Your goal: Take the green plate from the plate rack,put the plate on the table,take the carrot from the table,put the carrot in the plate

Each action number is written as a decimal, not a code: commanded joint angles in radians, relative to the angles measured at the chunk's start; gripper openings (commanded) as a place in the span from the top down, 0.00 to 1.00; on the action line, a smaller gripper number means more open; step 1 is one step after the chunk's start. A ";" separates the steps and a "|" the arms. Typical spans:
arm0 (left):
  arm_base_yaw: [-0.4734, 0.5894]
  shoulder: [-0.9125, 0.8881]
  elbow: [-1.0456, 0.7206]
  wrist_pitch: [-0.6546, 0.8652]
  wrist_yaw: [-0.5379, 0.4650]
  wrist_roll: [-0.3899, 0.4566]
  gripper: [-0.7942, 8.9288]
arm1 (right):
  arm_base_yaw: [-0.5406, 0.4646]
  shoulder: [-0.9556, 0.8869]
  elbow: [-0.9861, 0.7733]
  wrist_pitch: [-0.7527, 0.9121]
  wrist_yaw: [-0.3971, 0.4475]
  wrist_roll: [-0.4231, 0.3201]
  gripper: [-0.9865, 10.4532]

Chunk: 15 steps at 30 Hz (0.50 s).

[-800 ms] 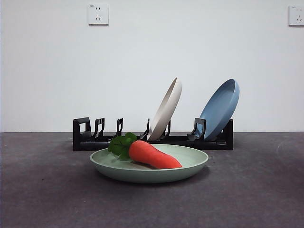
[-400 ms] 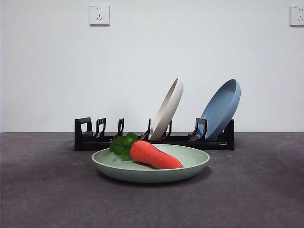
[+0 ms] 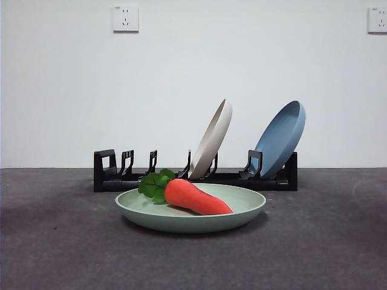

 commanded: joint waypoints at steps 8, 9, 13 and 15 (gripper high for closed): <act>0.119 -0.288 -0.380 0.010 -0.048 0.011 0.92 | 0.002 -0.002 -0.002 0.003 -0.003 0.003 0.91; 0.122 -0.307 -0.404 0.010 -0.047 0.010 0.92 | 0.002 -0.002 -0.002 0.003 -0.003 0.003 0.91; 0.131 -0.369 -0.498 0.009 -0.048 -0.016 0.92 | 0.002 -0.002 -0.002 0.003 -0.003 0.003 0.91; 0.134 -0.386 -0.529 0.006 -0.047 -0.016 0.92 | 0.002 -0.002 -0.002 0.003 -0.003 0.003 0.91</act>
